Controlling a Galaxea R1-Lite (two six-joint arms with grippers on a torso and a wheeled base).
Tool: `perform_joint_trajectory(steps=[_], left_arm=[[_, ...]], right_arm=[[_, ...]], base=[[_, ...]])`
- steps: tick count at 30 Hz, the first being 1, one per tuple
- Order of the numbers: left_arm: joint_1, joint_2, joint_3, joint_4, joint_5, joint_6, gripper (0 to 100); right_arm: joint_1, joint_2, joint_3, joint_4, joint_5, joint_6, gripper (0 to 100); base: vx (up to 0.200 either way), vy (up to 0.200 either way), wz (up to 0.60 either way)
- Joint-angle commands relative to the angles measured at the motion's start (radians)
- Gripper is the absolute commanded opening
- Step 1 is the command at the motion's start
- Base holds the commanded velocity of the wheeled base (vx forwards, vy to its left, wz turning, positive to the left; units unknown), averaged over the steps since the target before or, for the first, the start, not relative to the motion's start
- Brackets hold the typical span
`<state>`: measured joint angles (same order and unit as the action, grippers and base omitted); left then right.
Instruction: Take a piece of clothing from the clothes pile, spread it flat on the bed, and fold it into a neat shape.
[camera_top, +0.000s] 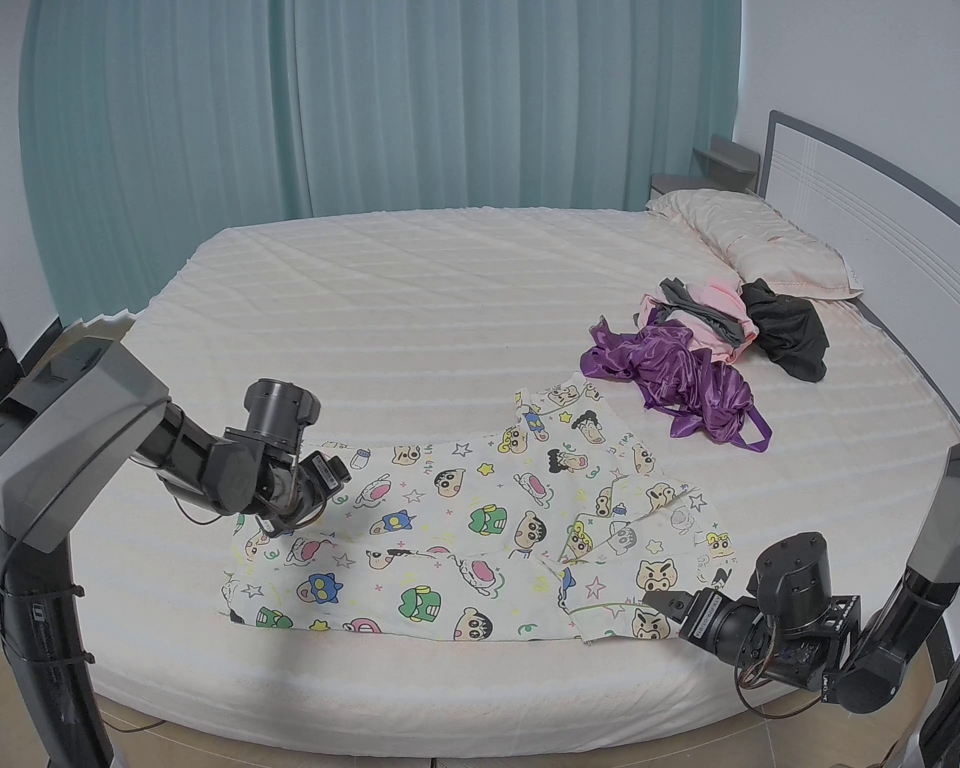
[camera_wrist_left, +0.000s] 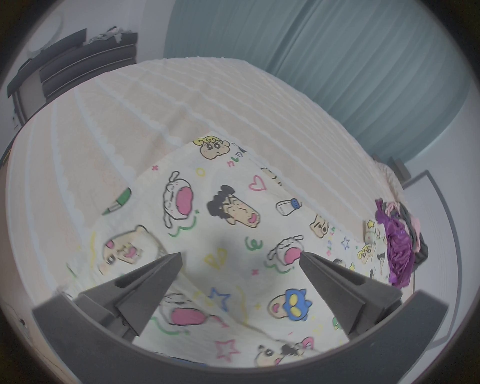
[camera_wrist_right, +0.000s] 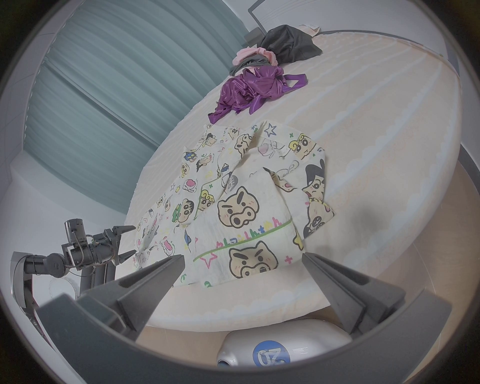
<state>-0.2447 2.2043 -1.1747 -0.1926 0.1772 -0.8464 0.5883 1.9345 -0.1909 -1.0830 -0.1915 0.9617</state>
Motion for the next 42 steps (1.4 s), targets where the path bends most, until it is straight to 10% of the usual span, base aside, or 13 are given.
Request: perform_joint_trajectory(steps=[1, 6, 12, 31, 32, 42], left_arm=[[0.087, -0.095, 0.064, 0.019, -0.097, 0.098, 100], [0.18, -0.207, 0.178, 0.054, -0.266, 0.343, 100], [0.234, -0.225, 0.279, 0.108, -0.297, 0.599, 100], [0.278, -0.228, 0.383, 0.11, -0.351, 0.722, 100], [0.281, -0.228, 0.397, 0.107, -0.354, 0.739, 0], [0.321, -0.261, 0.464, 0.11, -0.352, 0.777, 0]], right_arm=[[0.001, 0.006, 0.018, 0.0, 0.006, 0.0, 100], [0.002, 0.017, 0.025, -0.02, 0.006, -0.001, 100], [0.002, 0.054, 0.041, -0.071, 0.004, -0.003, 100], [0.01, 0.072, 0.068, -0.138, 0.004, -0.006, 100], [0.01, 0.07, 0.068, -0.138, 0.004, -0.008, 100], [0.011, 0.07, 0.07, -0.138, 0.004, -0.006, 100]], base=[[0.0, 0.0, 0.0], [0.0, 0.0, 0.0], [0.0, 0.0, 0.0], [0.0, 0.0, 0.0], [0.0, 0.0, 0.0], [0.0, 0.0, 0.0]])
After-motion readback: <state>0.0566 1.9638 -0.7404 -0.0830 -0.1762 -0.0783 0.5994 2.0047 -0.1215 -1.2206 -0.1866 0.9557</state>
